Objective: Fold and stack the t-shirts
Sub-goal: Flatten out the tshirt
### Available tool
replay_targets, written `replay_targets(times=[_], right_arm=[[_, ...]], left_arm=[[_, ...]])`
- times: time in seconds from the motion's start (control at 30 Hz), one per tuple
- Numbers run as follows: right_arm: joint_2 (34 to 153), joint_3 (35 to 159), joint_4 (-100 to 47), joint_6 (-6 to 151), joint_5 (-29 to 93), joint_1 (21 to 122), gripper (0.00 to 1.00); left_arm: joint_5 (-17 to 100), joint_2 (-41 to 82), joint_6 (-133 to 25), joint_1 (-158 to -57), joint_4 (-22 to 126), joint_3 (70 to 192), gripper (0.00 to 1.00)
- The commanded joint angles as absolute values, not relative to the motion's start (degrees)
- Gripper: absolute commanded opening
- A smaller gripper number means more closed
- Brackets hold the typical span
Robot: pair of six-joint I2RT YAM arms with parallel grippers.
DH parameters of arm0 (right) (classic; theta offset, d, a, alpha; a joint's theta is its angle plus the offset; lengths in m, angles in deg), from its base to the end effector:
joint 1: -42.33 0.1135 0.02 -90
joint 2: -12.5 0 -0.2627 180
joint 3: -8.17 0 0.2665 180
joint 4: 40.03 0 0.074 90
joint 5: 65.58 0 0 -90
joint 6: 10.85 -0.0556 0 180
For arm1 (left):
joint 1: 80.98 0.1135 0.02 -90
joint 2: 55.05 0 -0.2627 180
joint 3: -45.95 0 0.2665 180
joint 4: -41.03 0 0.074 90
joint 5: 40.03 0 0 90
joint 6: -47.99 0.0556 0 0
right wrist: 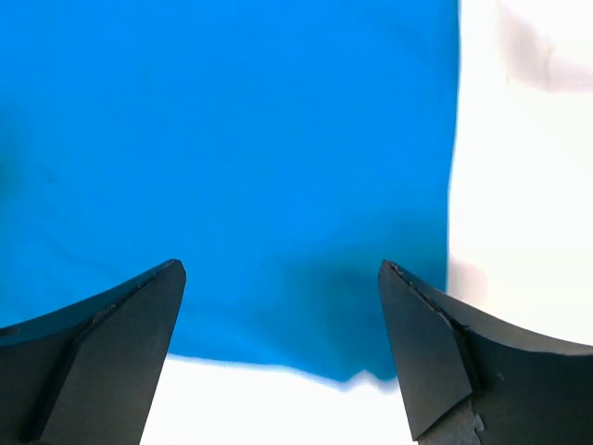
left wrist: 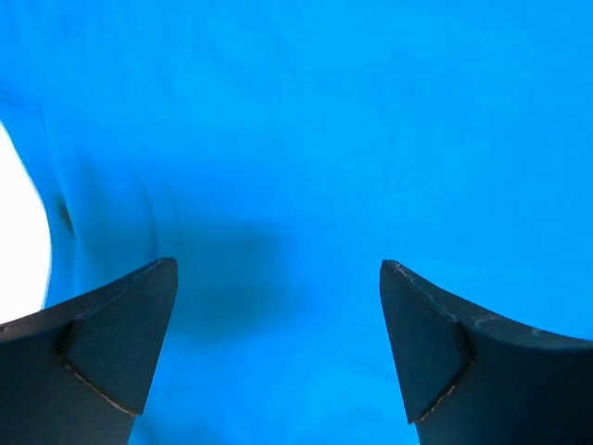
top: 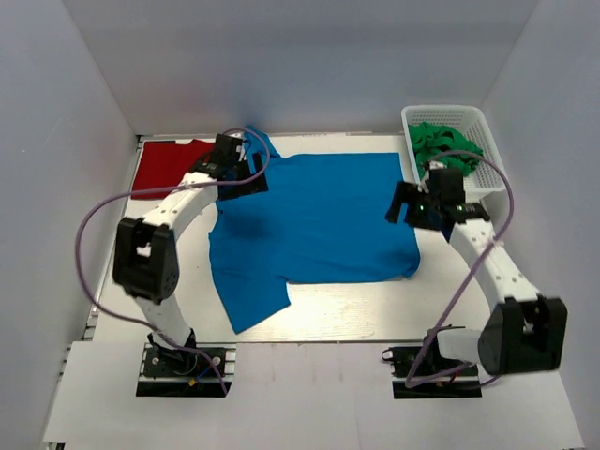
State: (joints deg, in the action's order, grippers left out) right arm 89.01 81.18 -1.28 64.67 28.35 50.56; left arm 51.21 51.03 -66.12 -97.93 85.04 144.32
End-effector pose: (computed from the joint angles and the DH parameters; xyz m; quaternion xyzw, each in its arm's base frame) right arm 0.3167 0.0497 0.2656 0.0360 0.9133 0.1104 0.3904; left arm 0.4185 -0.1263 0.2284 -0.0625 0.9426 -0.1054 0.3106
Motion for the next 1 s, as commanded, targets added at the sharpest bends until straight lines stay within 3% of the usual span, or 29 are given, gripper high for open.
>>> replay_targets(times=[0.0,0.2,0.4,0.8,0.93,0.97], right_arm=[[81.62,72.34,7.60,59.03,25.21,50.16,0.90],[72.72,60.82,15.96,49.98,22.58,49.98,0.90],[74.29,57.39,17.37,46.98,15.39,49.98,0.90],[84.04,57.74,5.25,45.31,11.42,50.33,0.84],[83.08,57.04,0.60,45.04,13.16,50.24,0.73],[82.38,56.95,-0.03,44.96,13.96,50.33,0.67]], left_arm=[[47.33,42.00,-68.81,-99.17,82.25,134.74,1.00],[48.58,36.97,-73.38,-100.76,82.70,126.21,1.00],[48.04,36.97,-75.67,-101.28,83.39,117.77,1.00],[55.24,36.97,-77.43,-101.28,83.39,114.51,1.00],[55.25,38.11,-77.43,-101.28,83.39,114.51,1.00],[55.25,38.63,-77.43,-101.28,83.39,113.98,1.00]])
